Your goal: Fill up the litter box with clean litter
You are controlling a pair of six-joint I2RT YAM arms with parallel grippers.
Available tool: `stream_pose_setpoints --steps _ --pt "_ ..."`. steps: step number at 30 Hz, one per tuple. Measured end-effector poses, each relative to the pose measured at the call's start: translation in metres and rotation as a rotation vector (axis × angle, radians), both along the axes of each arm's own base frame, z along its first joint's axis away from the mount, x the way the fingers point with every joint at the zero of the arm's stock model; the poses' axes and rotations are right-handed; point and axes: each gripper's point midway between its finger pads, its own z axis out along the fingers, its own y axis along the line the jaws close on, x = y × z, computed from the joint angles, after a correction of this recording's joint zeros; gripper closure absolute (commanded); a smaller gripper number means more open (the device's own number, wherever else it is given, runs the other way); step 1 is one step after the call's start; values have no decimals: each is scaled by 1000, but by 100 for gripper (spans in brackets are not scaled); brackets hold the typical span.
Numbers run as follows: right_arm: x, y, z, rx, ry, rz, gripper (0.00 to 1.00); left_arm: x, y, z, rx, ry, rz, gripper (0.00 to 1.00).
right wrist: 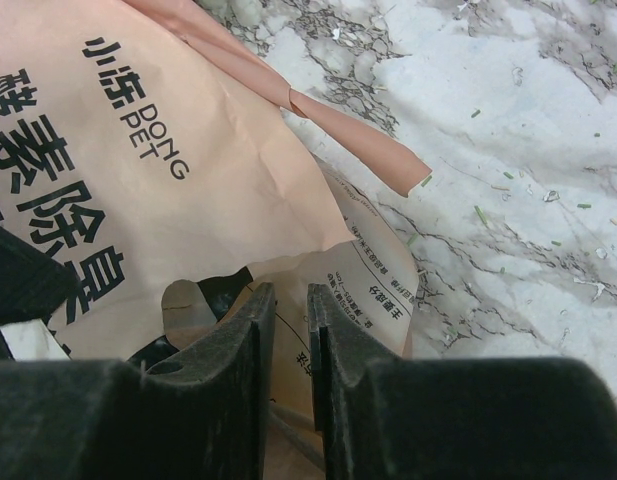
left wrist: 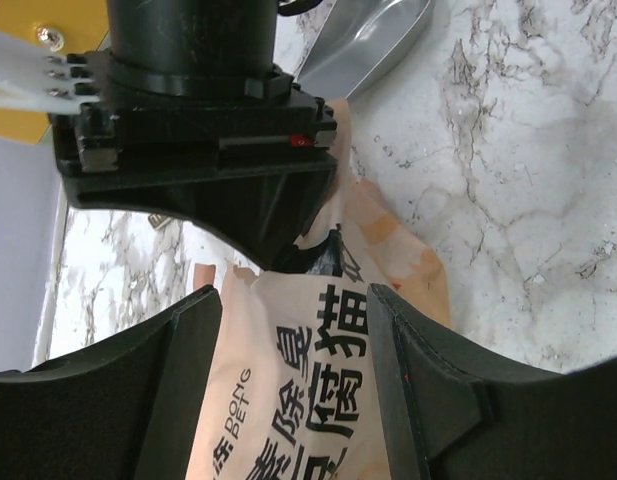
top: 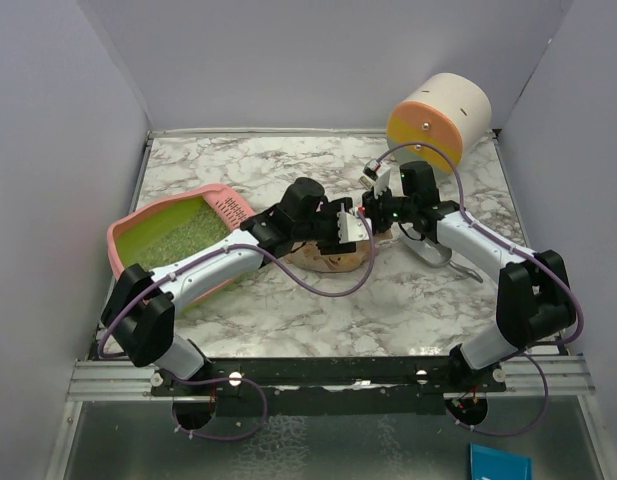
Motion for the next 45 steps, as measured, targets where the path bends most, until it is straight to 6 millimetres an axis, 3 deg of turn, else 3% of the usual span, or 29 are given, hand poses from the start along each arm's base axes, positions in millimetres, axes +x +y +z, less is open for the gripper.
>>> stream_pose_setpoints --steps 11,18,21,23,25,27,30,34,41,45 --pt "0 0 2 2 -3 1 80 -15 -17 -11 27 -15 -71 37" --pt "-1 0 6 6 -12 1 81 -5 -16 -42 115 -23 -60 38" --pt "-2 0 9 9 -20 2 81 -1 -16 -48 134 -35 -58 49" --pt "-2 -1 9 8 -20 1 81 3 -16 -50 144 -43 -50 69" --pt "-2 -1 9 7 -18 0 75 9 -18 -51 148 -55 -36 94" --pt "-2 -2 10 5 -19 -7 62 11 -17 -51 149 -58 -20 100" --pt "1 -6 15 -4 -35 -45 45 13 -17 -51 146 -50 -3 100" --pt "7 -22 30 -18 -73 -158 34 15 -17 -49 130 -39 23 100" --pt "14 -53 89 9 -189 -346 32 20 -11 -34 30 -33 104 100" --pt "19 -52 83 5 -129 -370 32 20 -6 -30 -26 -44 140 100"
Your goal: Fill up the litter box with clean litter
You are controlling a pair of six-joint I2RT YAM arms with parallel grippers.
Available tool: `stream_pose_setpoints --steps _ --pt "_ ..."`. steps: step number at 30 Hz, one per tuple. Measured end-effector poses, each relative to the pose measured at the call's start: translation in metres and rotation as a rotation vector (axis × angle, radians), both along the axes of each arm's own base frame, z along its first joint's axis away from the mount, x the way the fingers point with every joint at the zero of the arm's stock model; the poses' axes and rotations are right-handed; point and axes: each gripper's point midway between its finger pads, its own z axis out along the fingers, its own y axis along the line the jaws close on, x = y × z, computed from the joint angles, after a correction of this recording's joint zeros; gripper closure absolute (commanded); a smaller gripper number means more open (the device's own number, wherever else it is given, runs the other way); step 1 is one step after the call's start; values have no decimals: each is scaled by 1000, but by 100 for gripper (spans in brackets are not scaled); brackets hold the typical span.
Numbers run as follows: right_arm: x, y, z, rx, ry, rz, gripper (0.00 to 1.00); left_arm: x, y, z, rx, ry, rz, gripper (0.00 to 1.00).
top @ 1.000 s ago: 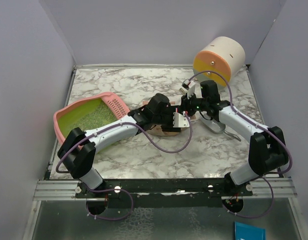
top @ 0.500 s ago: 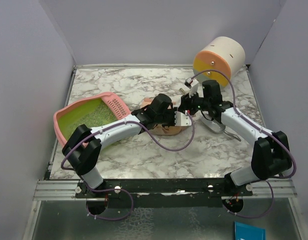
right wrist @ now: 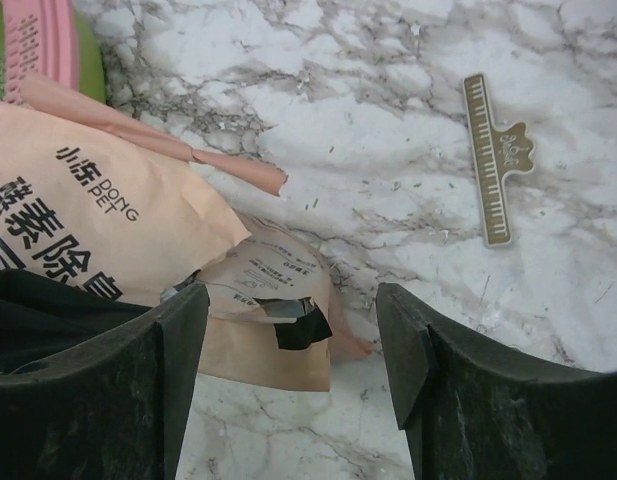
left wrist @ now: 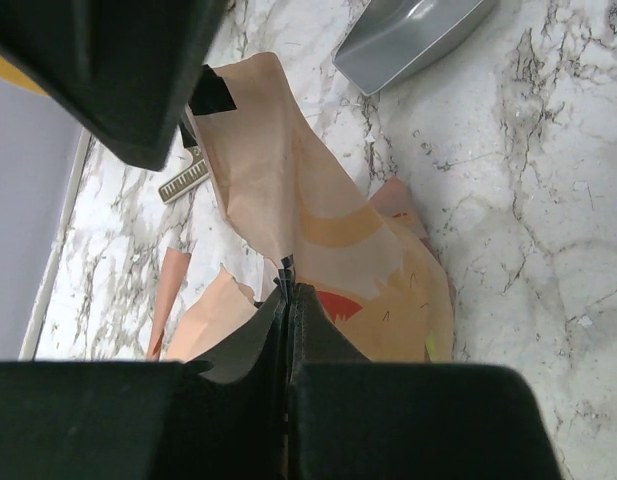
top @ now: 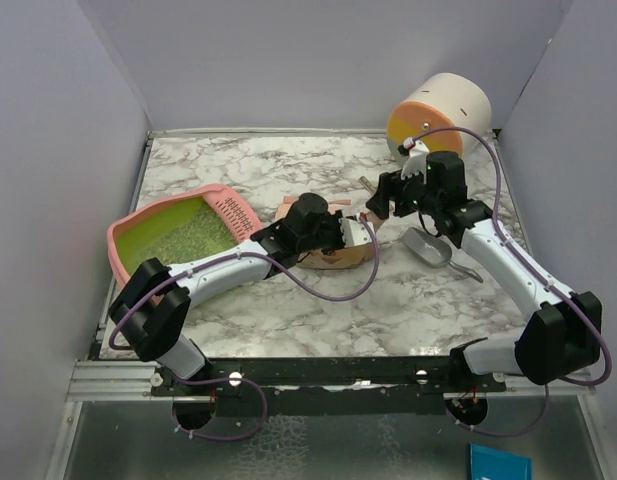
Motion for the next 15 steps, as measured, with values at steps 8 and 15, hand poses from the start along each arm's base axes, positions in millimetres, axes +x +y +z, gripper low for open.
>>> stream_pose_setpoints --steps 8,15 --pt "-7 1 -26 18 123 5 47 3 3 3 -44 -19 41 100" --pt "-8 1 -34 11 149 19 99 5 5 5 -49 -29 55 100"
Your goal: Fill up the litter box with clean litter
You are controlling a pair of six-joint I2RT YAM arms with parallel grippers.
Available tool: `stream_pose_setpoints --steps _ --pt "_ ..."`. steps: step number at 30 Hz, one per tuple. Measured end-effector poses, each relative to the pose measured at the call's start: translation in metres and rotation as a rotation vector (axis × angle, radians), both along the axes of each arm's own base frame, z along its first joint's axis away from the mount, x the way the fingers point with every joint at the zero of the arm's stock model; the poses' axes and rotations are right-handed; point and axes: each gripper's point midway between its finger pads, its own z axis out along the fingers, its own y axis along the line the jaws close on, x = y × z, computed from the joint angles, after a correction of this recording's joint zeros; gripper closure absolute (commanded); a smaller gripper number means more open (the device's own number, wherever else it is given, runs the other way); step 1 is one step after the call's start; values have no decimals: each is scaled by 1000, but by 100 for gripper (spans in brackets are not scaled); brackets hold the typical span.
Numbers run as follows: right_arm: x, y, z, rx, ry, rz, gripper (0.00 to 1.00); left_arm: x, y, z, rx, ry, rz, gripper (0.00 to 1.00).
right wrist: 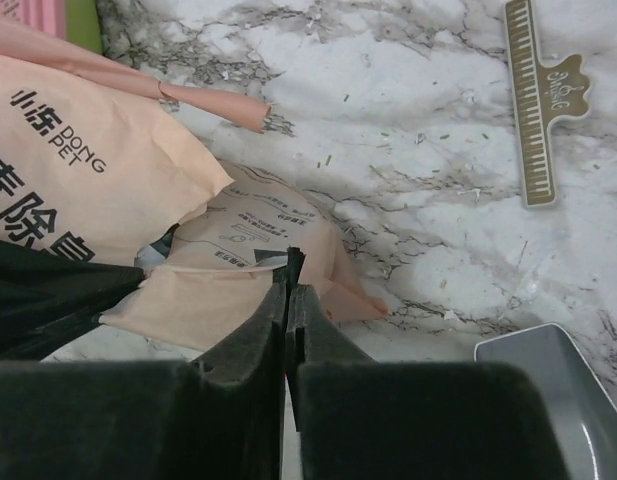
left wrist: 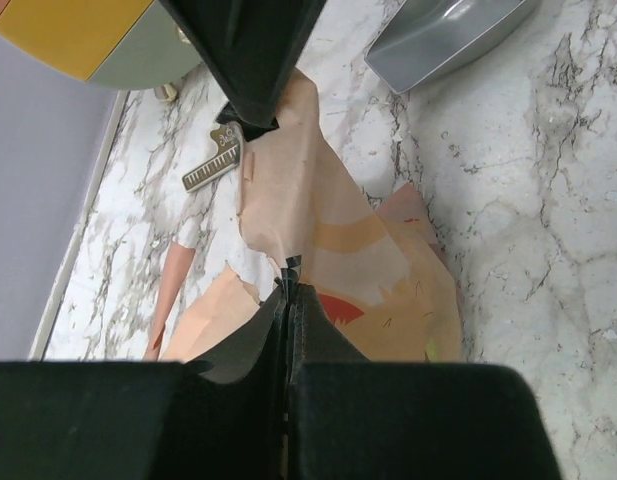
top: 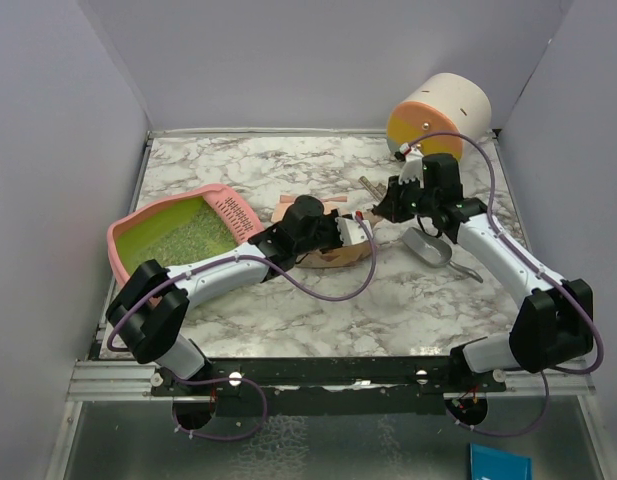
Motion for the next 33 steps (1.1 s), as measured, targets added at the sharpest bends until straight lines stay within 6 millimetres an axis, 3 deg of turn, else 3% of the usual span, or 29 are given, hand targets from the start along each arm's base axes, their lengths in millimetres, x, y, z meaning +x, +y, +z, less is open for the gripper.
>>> stream_pose_setpoints --steps 7,8,10,14,18,24,27,33 --pt "-5 -5 -24 -58 64 7 96 1 1 -1 8 -8 2 100" --pt "-5 -6 -24 -64 65 6 90 1 1 -1 9 -9 2 100" --pt "-7 -8 -27 -80 74 3 65 1 1 -2 10 -10 0 100" --pt "-9 -18 -32 -139 74 -9 53 0 1 -2 13 -7 -6 100" --pt "-21 -28 -10 -162 -47 15 49 -1 1 1 26 7 -11 100" --pt "-57 -30 28 -126 -339 122 51 3 0 11 36 28 -3 100" --pt "-61 -23 29 -118 -386 181 51 1 -2 9 33 52 -14 100" --pt "-55 -10 8 -124 -392 281 51 -2 -6 6 25 93 -30 100"
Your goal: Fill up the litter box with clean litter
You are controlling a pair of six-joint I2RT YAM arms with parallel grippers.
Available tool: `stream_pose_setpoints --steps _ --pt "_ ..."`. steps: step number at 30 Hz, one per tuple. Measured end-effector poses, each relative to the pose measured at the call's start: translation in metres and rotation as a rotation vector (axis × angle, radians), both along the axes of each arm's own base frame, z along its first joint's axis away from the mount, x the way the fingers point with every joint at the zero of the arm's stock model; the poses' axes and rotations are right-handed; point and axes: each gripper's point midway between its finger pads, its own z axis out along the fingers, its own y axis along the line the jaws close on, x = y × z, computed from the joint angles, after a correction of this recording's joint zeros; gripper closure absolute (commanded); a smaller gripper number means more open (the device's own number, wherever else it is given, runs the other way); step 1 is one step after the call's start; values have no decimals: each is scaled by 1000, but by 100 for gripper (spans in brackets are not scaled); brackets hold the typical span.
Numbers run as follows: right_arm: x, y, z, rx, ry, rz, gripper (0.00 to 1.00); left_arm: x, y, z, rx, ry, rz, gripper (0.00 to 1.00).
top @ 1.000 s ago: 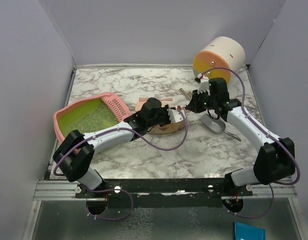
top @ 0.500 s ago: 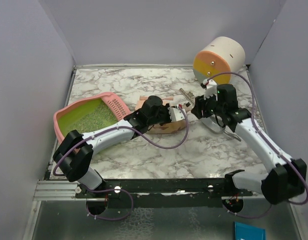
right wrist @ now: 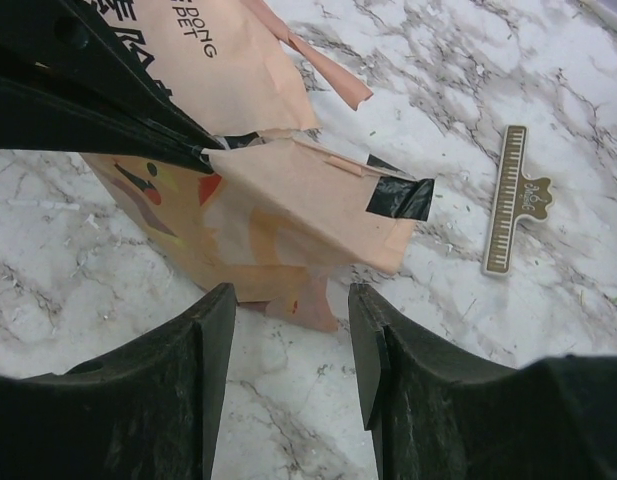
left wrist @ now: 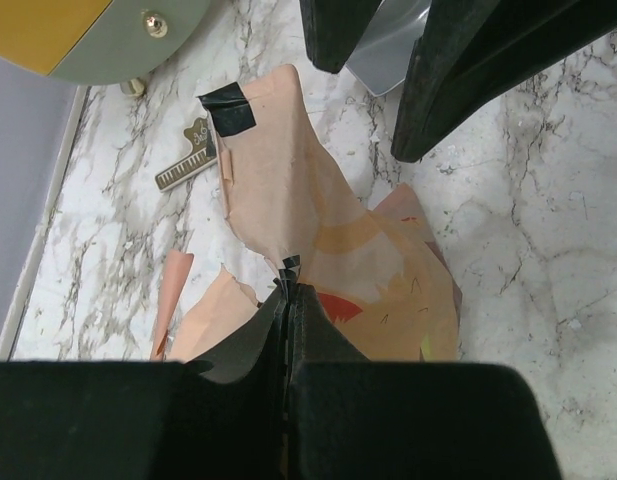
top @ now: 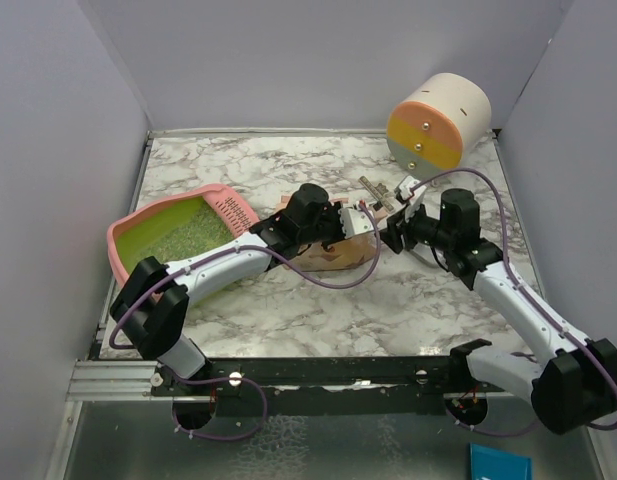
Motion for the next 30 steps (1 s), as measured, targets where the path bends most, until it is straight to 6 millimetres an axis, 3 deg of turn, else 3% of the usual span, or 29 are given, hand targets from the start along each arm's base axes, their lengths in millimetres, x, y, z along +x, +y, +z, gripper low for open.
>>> stream_pose_setpoints --steps 4,25,28,30 --pt "8 7 -8 -17 -26 52 50 0 0 0 -5 8 -4 100" --pt "21 35 2 -18 -175 262 47 -1 -3 -2 -13 23 -20 100" --pt "25 39 -1 -21 -168 287 50 -1 -4 -2 -14 24 -22 100" --pt "28 42 -6 -27 -162 305 58 -1 -4 -2 -14 25 -25 100"
